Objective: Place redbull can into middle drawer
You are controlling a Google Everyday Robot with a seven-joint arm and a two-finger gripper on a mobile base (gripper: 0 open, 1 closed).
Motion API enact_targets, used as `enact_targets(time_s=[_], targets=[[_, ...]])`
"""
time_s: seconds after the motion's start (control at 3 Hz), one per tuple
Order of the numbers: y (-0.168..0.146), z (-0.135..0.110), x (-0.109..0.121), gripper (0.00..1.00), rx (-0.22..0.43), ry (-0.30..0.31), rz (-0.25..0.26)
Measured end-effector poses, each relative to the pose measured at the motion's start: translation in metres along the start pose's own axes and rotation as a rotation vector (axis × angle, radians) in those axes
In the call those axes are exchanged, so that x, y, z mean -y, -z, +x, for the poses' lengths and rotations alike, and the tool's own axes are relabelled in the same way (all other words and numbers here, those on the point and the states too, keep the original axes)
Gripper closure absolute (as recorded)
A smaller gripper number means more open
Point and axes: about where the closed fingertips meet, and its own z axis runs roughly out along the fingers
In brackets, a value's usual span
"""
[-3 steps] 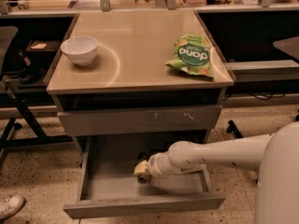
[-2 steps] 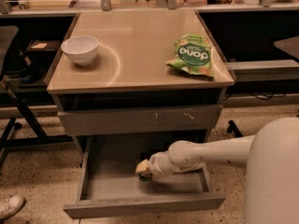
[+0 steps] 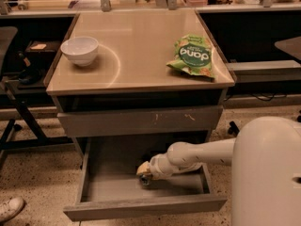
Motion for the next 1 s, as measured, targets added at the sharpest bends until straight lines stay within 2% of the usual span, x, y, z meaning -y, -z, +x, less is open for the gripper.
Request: enact_targets(time_s=[0.33, 1.0], targets=[[-0.0006, 0.0, 0.0002, 0.81, 0.0, 0.0, 0.0], [-0.0006, 0.0, 0.0002, 0.36, -0.001, 0.0, 0.0]])
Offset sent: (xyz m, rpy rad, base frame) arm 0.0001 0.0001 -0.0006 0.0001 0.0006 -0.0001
